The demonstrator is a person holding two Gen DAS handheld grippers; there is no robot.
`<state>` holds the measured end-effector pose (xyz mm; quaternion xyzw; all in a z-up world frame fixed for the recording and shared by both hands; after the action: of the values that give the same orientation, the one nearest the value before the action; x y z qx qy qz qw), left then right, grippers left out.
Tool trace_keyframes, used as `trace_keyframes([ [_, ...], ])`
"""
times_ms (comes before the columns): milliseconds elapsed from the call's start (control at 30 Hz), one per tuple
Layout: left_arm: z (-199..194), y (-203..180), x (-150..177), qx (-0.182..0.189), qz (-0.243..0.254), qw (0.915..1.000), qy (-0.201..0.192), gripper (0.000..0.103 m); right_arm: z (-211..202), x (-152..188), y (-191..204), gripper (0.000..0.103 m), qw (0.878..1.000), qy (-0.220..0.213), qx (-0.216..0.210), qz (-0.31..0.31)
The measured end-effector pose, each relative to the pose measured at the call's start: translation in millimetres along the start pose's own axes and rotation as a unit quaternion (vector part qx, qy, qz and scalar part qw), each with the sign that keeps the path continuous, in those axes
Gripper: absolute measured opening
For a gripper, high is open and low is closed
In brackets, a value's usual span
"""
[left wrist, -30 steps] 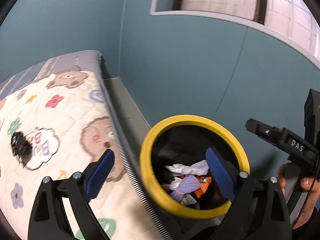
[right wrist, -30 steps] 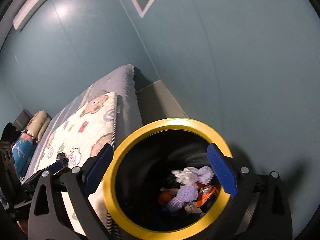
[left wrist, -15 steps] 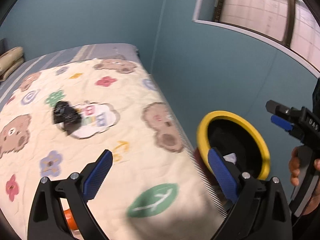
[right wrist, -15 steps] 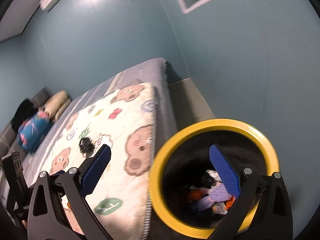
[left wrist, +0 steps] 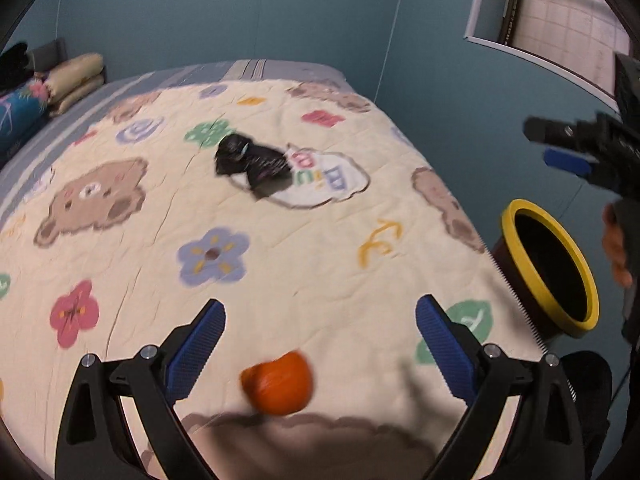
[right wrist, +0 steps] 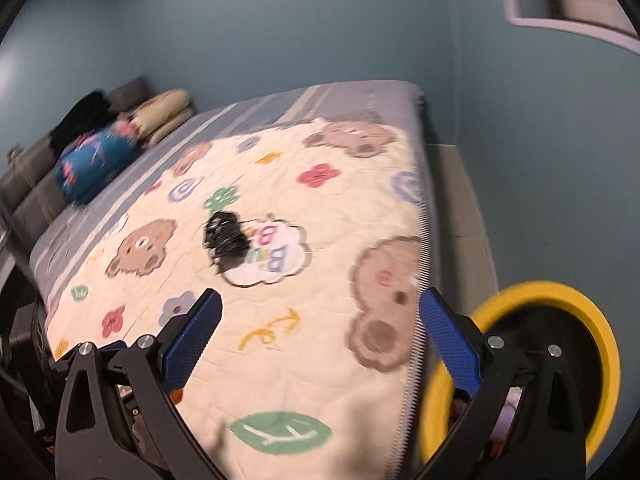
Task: Collect trash
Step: 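Move both tools back over the second orange peel and black bag, then grasp the orange peel with the left gripper while the right grasps the black bag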
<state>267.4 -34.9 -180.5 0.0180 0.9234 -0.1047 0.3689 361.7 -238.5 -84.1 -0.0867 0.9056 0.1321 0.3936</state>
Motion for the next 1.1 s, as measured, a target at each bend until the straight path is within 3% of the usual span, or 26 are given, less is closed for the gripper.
trace_keyframes([
  [400,12,37,27,0.013,-0.018,0.9995,0.024,0.093,111,-11,81,0.095,0.991,0.075,-0.068,-0.082],
  [800,41,43,36,0.035,-0.028,0.9977,0.051,0.091,224,-17,140,0.095,0.982,0.108,-0.062,-0.143],
  [1000,52,41,45,0.036,-0.022,0.9973,0.06,0.068,271,-22,153,0.095,0.979,0.115,-0.031,-0.168],
  [1100,52,41,45,0.047,-0.028,0.9969,0.057,0.052,287,-21,156,0.094,0.979,0.129,-0.045,-0.154],
])
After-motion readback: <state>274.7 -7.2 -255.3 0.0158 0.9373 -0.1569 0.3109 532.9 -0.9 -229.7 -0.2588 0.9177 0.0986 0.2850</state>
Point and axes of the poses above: each gripper's, at about its wrist camera, not at the fingertips, and z roughly the way its jaws point, y to its left, x to its underside, the point moved 10 cm from there along z, roughly the way its jaws point, and after that the axes turned 1 degree about x, right-handed, at the moved point
